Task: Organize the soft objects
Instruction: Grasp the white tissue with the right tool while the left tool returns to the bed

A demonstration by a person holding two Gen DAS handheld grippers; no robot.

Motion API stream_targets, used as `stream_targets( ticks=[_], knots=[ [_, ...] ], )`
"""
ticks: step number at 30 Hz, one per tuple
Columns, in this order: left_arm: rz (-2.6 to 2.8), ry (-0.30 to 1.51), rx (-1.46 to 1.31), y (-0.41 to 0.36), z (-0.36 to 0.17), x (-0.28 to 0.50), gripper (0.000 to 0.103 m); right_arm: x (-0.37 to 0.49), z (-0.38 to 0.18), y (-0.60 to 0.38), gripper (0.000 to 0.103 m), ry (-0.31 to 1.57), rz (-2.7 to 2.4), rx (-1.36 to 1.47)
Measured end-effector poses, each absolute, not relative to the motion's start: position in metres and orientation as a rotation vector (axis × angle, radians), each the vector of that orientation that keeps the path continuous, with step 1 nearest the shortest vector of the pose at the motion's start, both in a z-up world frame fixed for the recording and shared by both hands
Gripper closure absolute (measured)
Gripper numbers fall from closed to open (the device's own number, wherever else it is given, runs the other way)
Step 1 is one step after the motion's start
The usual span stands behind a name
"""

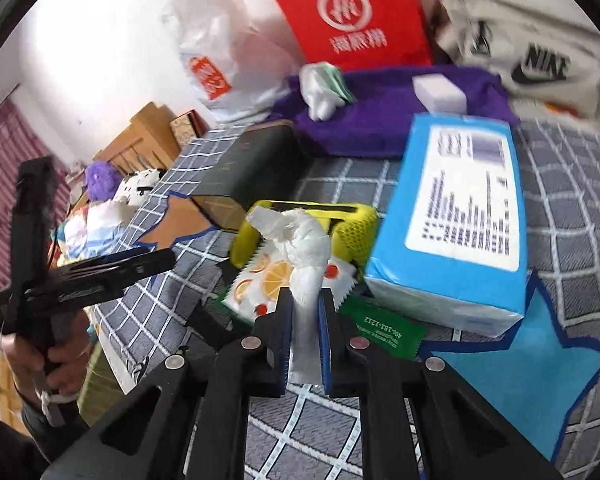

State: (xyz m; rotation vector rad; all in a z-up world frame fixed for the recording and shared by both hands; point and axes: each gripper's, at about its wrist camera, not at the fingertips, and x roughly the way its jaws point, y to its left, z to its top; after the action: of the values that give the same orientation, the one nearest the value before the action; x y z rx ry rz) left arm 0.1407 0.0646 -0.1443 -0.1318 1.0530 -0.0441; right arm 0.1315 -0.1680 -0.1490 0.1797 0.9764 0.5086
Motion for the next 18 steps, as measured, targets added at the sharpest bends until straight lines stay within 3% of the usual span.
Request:
stream_targets(
  ticks=[8,18],
  knots=[
    [-0.063,1.075,-0.099,0.057,-0.152,0.123,0.036,0.099,-0.129,-0.194,0.091,0.934,0.478,0.119],
    [-0.088,1.12,-0.034,0.034,-0.16,0.117,0.036,0.086,-0.155,-0.224,0.091,0.995,0.432,0.147]
  ],
)
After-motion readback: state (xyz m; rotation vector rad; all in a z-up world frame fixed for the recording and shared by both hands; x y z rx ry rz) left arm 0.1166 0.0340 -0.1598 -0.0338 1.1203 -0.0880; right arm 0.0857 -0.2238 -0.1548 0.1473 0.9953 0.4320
